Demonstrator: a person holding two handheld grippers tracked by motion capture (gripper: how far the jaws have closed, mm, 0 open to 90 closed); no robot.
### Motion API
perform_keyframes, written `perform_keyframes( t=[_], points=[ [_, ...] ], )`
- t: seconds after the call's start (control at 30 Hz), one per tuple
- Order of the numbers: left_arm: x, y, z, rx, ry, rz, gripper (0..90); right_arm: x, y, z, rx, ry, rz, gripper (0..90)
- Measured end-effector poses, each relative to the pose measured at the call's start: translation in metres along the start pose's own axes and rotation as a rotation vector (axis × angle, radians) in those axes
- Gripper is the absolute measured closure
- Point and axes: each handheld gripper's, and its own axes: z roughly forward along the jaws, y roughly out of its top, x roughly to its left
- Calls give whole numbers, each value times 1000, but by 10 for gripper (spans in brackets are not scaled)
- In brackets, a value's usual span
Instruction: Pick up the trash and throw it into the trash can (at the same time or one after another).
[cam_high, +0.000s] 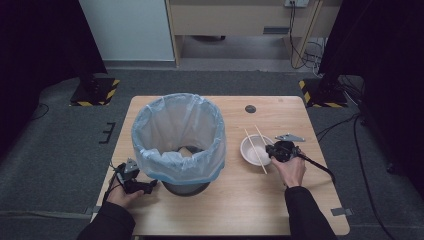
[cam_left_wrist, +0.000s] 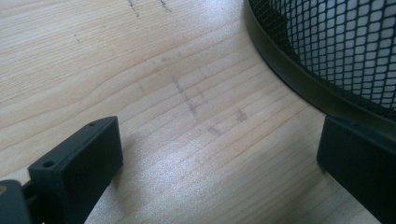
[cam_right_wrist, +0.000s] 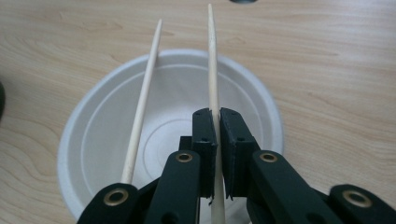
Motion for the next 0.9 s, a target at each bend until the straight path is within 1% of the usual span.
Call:
perform_keyframes(
  t=[0.27, 0.47, 0.57, 0.6, 0.63, 0.9],
  points=[
    [0, 0, 0, 0, 0, 0, 0, -3, 13, -19, -80, 32, 34, 855],
    [0, 0, 0, -1, -1, 0, 0, -6, 23, -36, -151, 52, 53, 855],
    [0, 0, 0, 0, 0, 0, 0, -6, 29, -46, -196, 63, 61, 854],
    [0, 0, 0, -1, -1, 0, 0, -6, 33, -52, -221, 71, 66, 855],
    [0, 0, 0, 0, 0, 0, 0, -6, 33, -52, -221, 71, 66, 855],
    [0, 0, 0, 0, 0, 0, 0, -5, 46, -71, -294, 90, 75, 855]
  ],
)
